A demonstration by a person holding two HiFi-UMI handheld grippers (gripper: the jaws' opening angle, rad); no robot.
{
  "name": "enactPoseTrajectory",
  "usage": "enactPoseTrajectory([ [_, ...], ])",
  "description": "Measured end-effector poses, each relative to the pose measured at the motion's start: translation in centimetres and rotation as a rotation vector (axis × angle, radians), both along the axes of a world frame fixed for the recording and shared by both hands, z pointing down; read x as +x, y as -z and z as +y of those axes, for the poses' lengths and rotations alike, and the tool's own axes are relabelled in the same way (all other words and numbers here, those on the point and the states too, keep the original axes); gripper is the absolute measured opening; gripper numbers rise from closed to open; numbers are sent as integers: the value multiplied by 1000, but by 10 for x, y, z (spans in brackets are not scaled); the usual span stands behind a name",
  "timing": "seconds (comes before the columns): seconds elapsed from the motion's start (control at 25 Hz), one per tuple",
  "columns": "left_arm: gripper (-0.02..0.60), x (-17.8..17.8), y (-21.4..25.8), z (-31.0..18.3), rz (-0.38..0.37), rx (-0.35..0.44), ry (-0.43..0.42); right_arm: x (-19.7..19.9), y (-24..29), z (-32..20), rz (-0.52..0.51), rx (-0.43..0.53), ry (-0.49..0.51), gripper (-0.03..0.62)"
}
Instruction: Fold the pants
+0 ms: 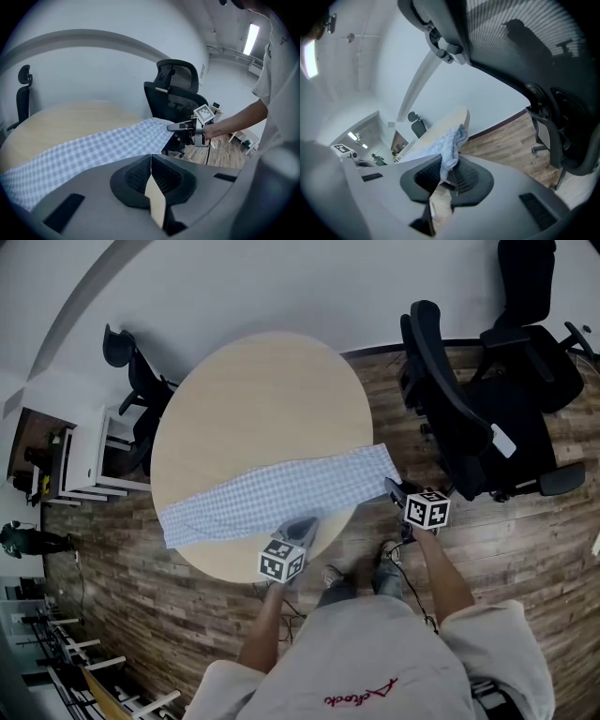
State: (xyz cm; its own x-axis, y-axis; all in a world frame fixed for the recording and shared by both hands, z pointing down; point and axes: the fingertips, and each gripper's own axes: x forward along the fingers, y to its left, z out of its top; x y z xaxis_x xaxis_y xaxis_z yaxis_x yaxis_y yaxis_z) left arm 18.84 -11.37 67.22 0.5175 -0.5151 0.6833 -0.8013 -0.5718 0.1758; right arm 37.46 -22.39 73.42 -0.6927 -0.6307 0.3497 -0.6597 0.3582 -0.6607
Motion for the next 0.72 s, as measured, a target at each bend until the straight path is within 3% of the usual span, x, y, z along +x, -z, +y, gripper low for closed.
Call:
enactPoseTrajectory([
  [0.36,32,-37,4,10,70,45,0,-25,50,-2,303,195,-36,77],
  [0.72,32,-87,11,28,139,88,60,-96,103,-5,582,399,55,75],
])
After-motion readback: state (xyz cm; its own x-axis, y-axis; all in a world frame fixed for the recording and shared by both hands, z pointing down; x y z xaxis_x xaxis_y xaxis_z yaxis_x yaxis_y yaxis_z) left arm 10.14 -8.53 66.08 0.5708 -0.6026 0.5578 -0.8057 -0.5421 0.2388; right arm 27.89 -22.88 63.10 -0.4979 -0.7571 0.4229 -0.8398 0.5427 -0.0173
